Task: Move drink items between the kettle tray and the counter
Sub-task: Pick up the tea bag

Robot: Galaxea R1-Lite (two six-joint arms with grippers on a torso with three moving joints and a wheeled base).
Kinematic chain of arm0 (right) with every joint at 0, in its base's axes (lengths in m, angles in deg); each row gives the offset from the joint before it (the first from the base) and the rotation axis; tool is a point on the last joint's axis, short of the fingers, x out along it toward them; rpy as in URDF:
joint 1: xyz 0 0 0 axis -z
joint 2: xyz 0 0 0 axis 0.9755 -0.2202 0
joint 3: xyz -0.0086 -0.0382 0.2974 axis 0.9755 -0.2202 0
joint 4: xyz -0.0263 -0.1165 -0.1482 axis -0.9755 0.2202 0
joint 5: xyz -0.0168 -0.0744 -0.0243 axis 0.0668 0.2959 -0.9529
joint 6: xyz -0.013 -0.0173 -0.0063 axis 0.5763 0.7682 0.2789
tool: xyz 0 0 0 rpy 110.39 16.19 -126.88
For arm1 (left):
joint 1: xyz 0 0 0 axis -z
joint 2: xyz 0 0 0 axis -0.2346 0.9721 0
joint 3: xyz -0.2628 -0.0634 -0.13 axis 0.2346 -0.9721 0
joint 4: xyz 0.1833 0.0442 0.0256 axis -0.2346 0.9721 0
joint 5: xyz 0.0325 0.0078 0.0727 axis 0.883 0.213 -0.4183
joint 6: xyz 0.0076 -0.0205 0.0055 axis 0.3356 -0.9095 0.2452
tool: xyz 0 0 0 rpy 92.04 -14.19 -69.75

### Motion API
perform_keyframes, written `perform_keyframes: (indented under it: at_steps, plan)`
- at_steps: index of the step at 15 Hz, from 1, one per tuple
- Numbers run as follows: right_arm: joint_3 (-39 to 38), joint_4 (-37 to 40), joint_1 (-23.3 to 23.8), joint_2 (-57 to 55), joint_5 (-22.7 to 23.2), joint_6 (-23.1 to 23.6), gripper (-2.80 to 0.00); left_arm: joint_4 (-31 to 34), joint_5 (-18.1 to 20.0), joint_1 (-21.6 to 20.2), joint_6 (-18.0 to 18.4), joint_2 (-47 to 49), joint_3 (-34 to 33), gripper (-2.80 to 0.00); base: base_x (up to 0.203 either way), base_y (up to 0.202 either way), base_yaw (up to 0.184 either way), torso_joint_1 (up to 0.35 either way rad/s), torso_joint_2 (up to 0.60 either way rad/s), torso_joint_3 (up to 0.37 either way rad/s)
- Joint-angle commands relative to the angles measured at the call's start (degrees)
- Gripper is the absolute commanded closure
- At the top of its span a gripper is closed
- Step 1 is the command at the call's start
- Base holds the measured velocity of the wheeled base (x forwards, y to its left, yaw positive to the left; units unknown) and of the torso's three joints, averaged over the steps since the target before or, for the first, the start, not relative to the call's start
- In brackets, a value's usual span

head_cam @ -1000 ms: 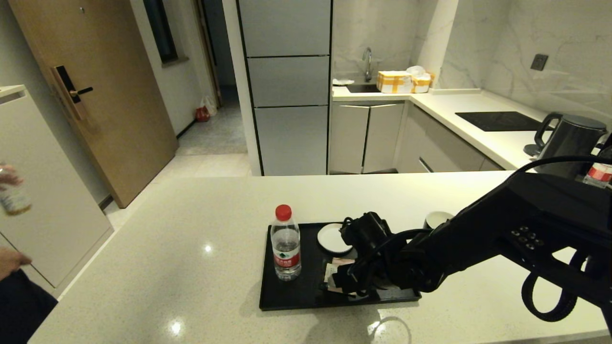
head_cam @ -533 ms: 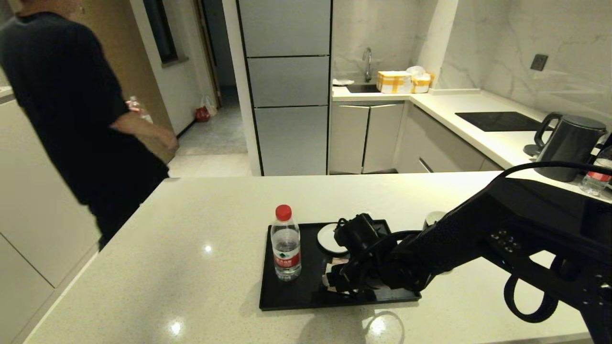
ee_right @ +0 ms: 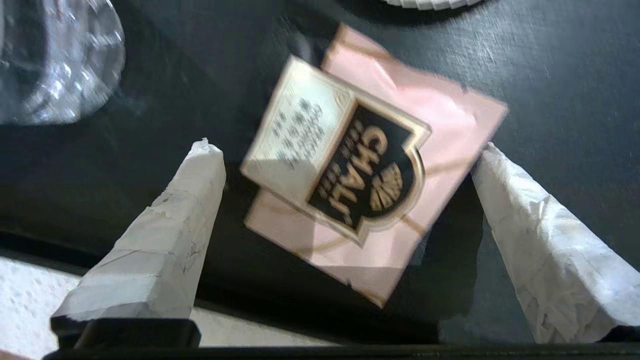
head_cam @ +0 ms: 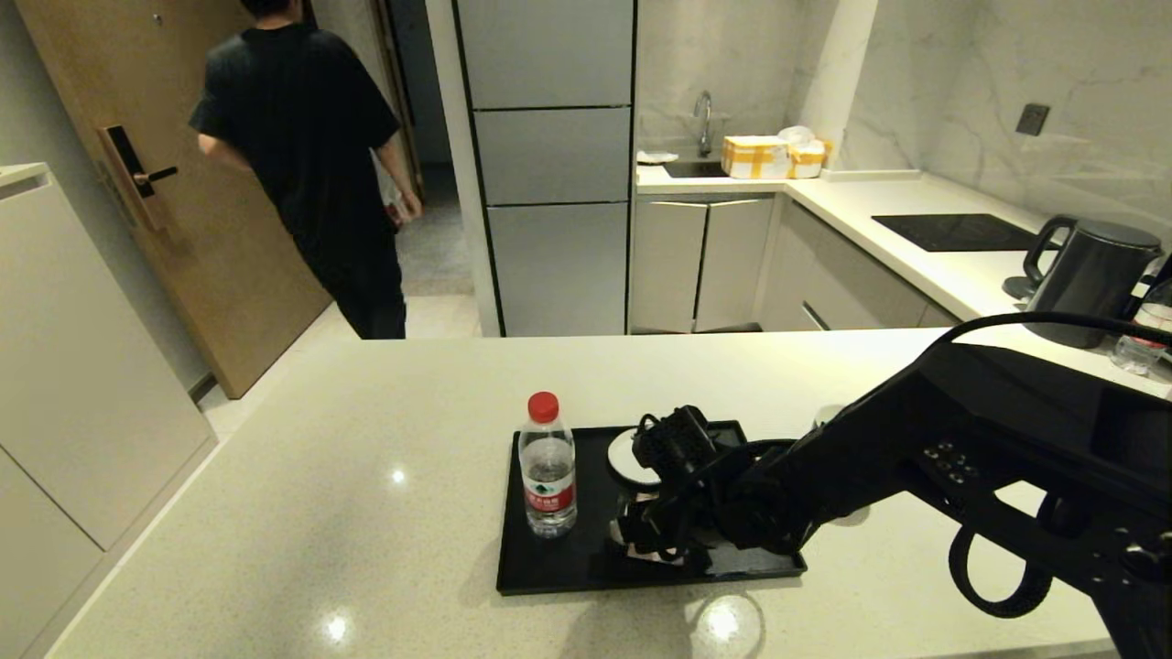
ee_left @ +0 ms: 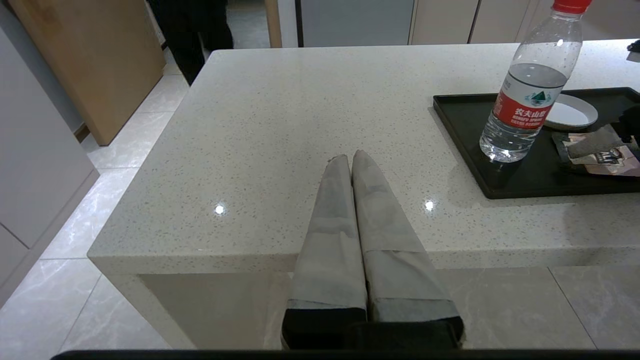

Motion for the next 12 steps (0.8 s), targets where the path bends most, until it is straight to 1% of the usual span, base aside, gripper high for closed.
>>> perform_keyframes:
  at_steps: [1, 12]
  plan:
    - [0.8, -0.1, 0.0, -0.7, -0.1, 0.0, -2.80, 0.0, 0.0, 0.0, 0.0, -0.1, -0.1, 0.00, 0.000, 0.000, 0.000, 0.000, 0.00, 0.000]
    - [0.4, 0.2, 0.1, -0.7, -0.2, 0.0, -2.80, 0.0, 0.0, 0.0, 0.0, -0.1, -0.1, 0.00, 0.000, 0.000, 0.000, 0.000, 0.00, 0.000]
